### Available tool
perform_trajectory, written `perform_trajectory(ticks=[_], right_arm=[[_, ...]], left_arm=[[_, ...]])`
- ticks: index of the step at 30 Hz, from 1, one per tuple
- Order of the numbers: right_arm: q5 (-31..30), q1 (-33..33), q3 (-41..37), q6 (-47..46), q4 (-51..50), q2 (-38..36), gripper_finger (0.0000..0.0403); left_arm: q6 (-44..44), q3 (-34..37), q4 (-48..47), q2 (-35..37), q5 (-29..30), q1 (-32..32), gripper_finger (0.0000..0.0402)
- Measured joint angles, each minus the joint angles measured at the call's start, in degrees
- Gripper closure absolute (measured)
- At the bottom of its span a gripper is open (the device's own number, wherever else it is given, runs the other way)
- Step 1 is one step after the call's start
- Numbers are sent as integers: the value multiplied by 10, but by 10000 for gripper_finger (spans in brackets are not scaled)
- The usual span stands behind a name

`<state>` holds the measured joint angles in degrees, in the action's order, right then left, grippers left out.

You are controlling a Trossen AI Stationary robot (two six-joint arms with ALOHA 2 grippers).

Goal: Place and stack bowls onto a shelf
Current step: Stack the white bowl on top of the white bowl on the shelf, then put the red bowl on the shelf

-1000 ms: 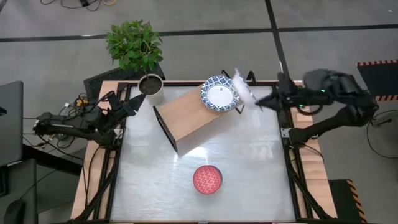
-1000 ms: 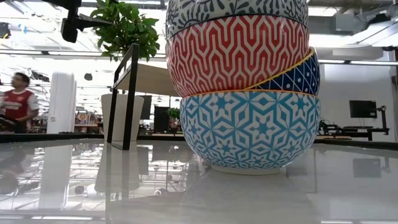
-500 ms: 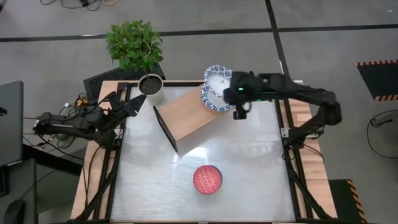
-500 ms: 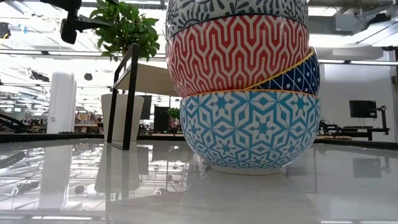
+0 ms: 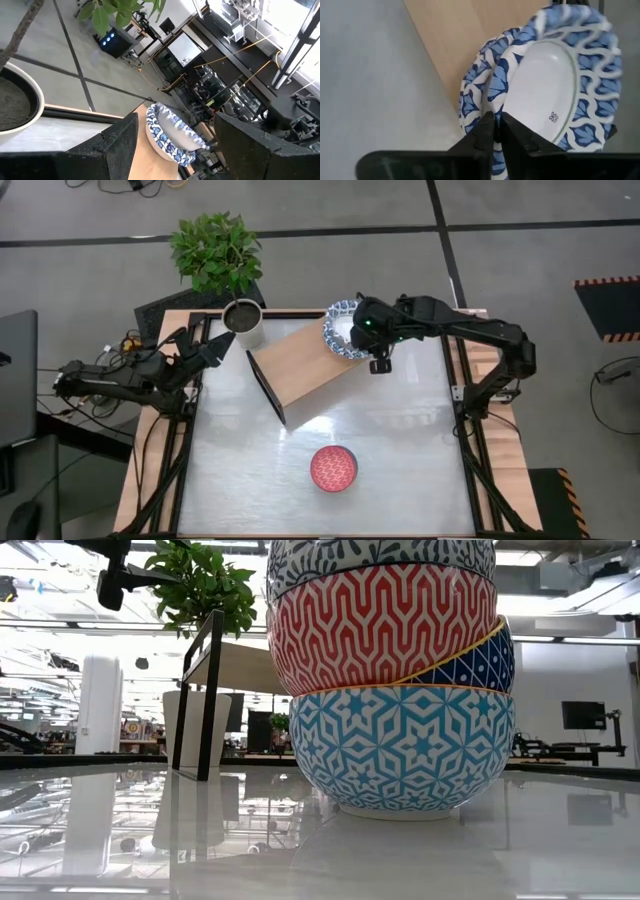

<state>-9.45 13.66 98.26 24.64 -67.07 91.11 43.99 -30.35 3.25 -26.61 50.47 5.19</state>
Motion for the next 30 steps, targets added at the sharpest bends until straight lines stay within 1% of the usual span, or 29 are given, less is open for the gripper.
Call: perform_trajectory(ticks=[6, 10, 16, 20, 24, 30], right_arm=[[-1, 8, 0, 3, 1, 5, 293], [2, 12, 0, 3, 8, 7, 247], [6, 11, 0, -3, 50, -30, 180], [10, 11, 0, -24, 68, -61, 162], [52, 8, 0, -65, 89, -97, 162], [176, -14, 0, -184, 132, -144, 163]], left_arm=[[0, 0, 0, 0, 2, 0, 155], [0, 0, 0, 0, -2, 0, 155], [-2, 0, 1, 0, -12, 0, 155], [-2, 0, 1, 0, -12, 0, 155], [-2, 0, 1, 0, -16, 0, 155], [-1, 0, 1, 0, -47, 0, 155]])
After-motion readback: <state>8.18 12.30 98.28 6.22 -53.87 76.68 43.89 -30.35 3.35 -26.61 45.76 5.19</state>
